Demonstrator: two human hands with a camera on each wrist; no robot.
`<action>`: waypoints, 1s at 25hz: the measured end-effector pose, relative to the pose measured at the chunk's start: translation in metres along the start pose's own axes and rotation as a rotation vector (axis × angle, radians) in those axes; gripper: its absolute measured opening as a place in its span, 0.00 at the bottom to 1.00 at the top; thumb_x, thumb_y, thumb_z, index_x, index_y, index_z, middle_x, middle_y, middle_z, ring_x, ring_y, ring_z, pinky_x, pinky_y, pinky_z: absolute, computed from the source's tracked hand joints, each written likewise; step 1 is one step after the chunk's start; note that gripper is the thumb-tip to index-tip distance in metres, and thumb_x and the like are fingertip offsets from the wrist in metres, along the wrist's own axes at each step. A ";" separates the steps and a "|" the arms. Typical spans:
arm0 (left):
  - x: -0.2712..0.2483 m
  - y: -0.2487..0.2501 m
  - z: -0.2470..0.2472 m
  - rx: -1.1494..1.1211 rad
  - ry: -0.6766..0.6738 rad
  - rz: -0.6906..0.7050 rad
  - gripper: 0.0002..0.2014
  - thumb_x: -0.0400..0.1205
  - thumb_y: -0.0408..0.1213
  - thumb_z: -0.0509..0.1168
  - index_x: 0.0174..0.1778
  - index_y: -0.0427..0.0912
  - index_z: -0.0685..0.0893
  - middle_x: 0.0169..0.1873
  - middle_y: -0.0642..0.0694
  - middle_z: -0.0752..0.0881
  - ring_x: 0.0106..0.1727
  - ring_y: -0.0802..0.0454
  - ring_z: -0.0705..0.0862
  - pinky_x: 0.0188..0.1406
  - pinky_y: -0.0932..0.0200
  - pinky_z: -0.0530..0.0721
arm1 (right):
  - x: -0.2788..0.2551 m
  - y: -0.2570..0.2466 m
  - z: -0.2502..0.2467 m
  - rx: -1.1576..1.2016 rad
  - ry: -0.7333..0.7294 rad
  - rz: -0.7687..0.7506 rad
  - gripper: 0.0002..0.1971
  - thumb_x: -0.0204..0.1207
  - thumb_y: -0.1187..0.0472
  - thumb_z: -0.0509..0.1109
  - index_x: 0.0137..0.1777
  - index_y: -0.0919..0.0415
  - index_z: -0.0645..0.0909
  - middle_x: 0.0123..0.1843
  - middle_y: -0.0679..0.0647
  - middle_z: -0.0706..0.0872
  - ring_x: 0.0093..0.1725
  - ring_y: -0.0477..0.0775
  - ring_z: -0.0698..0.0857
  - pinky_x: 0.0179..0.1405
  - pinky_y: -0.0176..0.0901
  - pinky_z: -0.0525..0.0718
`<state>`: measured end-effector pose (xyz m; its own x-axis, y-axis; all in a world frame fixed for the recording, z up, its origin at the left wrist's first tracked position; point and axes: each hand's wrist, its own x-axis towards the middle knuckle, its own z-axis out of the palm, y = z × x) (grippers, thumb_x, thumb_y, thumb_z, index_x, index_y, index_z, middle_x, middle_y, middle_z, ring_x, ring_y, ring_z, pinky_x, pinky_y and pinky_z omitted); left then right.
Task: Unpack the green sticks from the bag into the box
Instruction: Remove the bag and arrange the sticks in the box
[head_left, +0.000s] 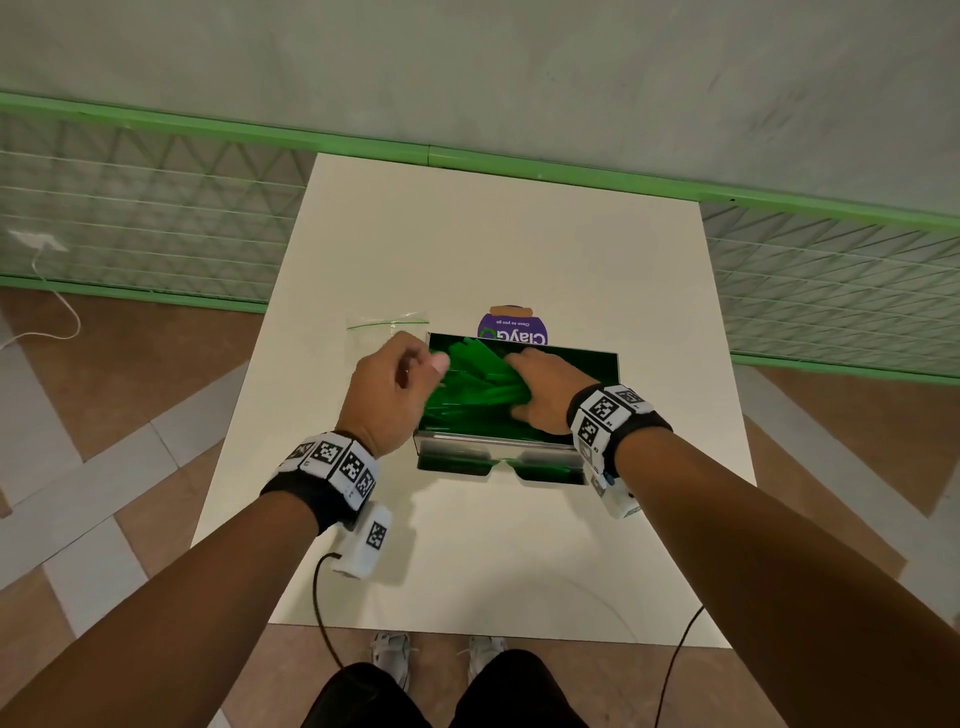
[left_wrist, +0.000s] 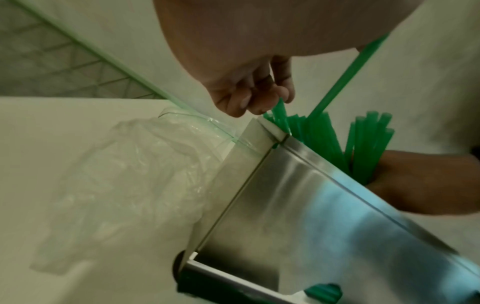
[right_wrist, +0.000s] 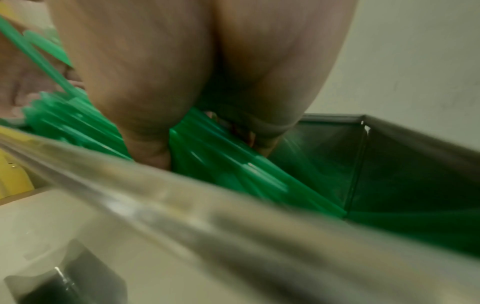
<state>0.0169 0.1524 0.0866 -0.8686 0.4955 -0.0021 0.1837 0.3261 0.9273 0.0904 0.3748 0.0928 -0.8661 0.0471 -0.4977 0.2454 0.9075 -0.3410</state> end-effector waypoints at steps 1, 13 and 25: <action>-0.004 0.001 -0.003 0.068 -0.045 0.064 0.17 0.78 0.57 0.67 0.44 0.44 0.82 0.30 0.46 0.79 0.29 0.51 0.75 0.32 0.54 0.77 | 0.000 0.000 0.001 -0.001 0.001 -0.002 0.29 0.75 0.56 0.77 0.76 0.57 0.74 0.65 0.57 0.77 0.63 0.58 0.81 0.61 0.47 0.80; 0.006 0.017 -0.012 0.262 0.124 0.330 0.11 0.86 0.35 0.65 0.42 0.36 0.89 0.30 0.47 0.84 0.31 0.53 0.78 0.34 0.56 0.79 | -0.002 -0.005 -0.001 0.041 0.047 0.006 0.28 0.75 0.59 0.77 0.75 0.57 0.75 0.67 0.57 0.82 0.64 0.60 0.83 0.64 0.51 0.83; 0.012 -0.010 -0.003 0.181 -0.170 -0.121 0.12 0.91 0.47 0.53 0.66 0.49 0.75 0.35 0.43 0.84 0.37 0.46 0.82 0.44 0.49 0.80 | -0.007 -0.012 -0.008 0.079 0.065 -0.059 0.27 0.80 0.59 0.72 0.78 0.57 0.72 0.70 0.57 0.82 0.67 0.60 0.82 0.65 0.47 0.80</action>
<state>0.0038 0.1529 0.0784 -0.8021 0.5676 -0.1856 0.1760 0.5217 0.8348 0.0902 0.3672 0.1068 -0.9060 0.0241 -0.4227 0.2244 0.8739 -0.4312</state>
